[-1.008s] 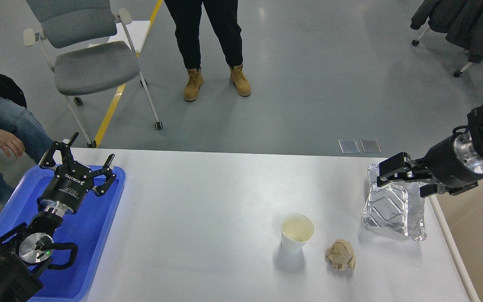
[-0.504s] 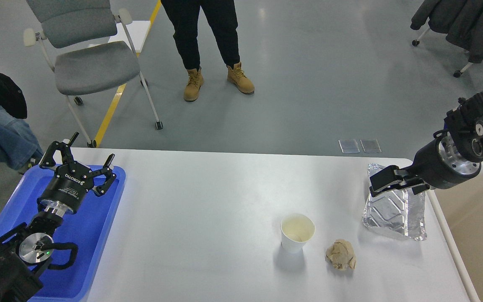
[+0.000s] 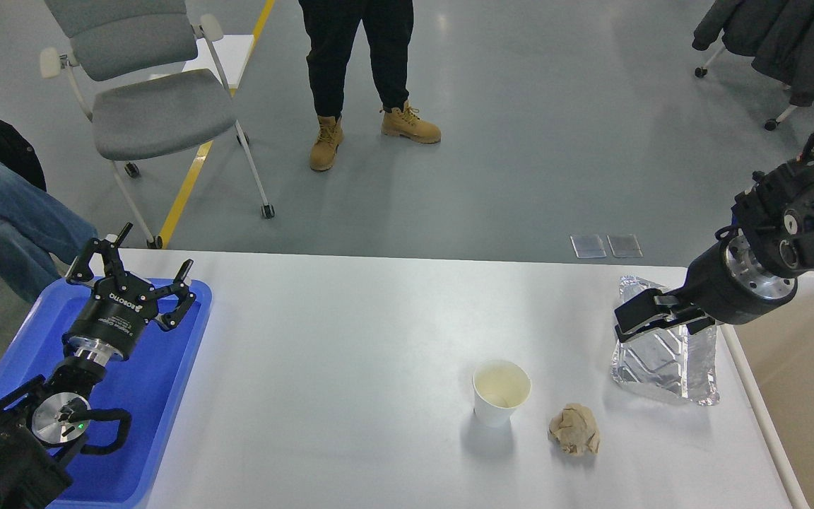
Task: Tidy desktop
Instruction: 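Raise the right gripper and move it over the foil packet, then reach the right gripper toward the white paper cup and close on it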
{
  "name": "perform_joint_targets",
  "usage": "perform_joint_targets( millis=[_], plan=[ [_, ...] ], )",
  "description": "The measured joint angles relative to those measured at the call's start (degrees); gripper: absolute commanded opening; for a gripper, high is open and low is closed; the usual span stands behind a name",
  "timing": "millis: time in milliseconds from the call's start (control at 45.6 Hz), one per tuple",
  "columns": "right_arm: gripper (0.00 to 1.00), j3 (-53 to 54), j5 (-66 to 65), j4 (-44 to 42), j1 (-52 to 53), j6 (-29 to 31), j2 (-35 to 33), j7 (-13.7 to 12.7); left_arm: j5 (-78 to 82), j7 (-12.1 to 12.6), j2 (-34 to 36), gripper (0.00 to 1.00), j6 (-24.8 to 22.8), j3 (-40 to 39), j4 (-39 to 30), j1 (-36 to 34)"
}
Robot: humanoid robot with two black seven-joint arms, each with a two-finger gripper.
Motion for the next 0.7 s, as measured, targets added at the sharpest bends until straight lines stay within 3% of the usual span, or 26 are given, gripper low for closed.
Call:
perform_joint_targets(
  millis=[329,702],
  plan=[
    [1.00,1.62,12.67,-1.65,-4.52,-0.76,4.81,-0.75,0.00,0.00,-0.04,0.99,0.00,0.05,0.00,0.00],
    [1.00,4.04,20.52,-3.00,-11.09,-5.49,8.53,-1.37,0.00,0.00,-0.04,0.99,0.00,0.07,0.00,-0.05]
  ],
)
